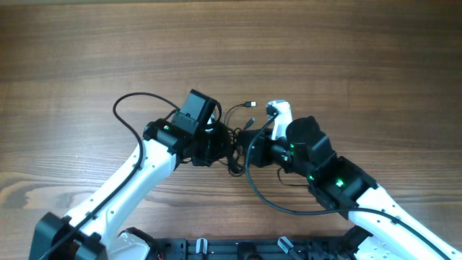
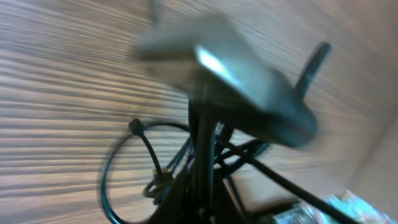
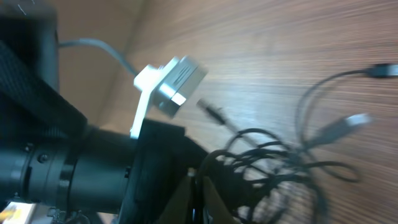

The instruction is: Untangle cables

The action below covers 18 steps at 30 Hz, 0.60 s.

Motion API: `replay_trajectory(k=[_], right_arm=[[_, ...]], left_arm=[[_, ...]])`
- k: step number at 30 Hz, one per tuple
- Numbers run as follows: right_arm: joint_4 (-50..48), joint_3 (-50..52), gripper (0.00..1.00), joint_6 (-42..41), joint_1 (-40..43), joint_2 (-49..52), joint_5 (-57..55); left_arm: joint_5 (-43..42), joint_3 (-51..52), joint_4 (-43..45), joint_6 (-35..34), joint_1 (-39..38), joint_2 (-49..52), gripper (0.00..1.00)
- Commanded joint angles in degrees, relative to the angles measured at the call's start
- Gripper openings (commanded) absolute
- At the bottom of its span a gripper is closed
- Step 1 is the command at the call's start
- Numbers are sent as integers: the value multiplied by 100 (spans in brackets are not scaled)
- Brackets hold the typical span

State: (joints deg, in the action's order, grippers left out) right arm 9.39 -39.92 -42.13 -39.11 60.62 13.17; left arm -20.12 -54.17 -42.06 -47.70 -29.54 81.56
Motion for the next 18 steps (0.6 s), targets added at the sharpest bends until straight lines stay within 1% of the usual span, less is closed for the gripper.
replay_trajectory(k=[1, 4, 6, 8, 10, 12, 13, 14, 15, 16, 17, 18], right_arm=[[754, -26, 4, 79, 494, -708, -946], [2124, -26, 4, -299, 1108, -1338, -1908], [2782, -26, 4, -487, 1478, -1681, -2288], [3248, -26, 4, -656, 1836, -1952, -2514], [3445, -26, 4, -651, 2124, -2090, -2516], [3480, -26, 5, -651, 2273, -2109, -2428], [3427, -24, 5, -651, 2280, -2094, -2221], [3333, -24, 10, -636, 2280, -2068, -1851], [3193, -20, 19, -516, 2280, -2002, -1272], [3064, -13, 24, -302, 2280, -1941, -870], [2933, -11, 29, 17, 2280, -1862, -470], [2721, -11, 36, 608, 2280, -1738, 155]], left_arm=[[1338, -11, -527, -59, 306, 39, 4], [1880, -11, -866, -46, 894, -262, 4], [1790, -11, -874, 214, 1355, -544, 4], [1513, -11, -793, 684, 1810, -879, 4], [1169, -11, -713, 1193, 2153, -1193, 4], [990, -11, -678, 1325, 2435, -1510, 4], [767, -11, -627, 1394, 2557, -1668, 4], [330, -11, -527, 1606, 2636, -1810, 4], [-398, -11, -363, 1921, 2662, -1954, 4], [-848, -11, -243, 2109, 2658, -2024, 4], [-1213, -11, -140, 2232, 2640, -2072, 4], [-1464, -11, -48, 2223, 2629, -2109, 4]])
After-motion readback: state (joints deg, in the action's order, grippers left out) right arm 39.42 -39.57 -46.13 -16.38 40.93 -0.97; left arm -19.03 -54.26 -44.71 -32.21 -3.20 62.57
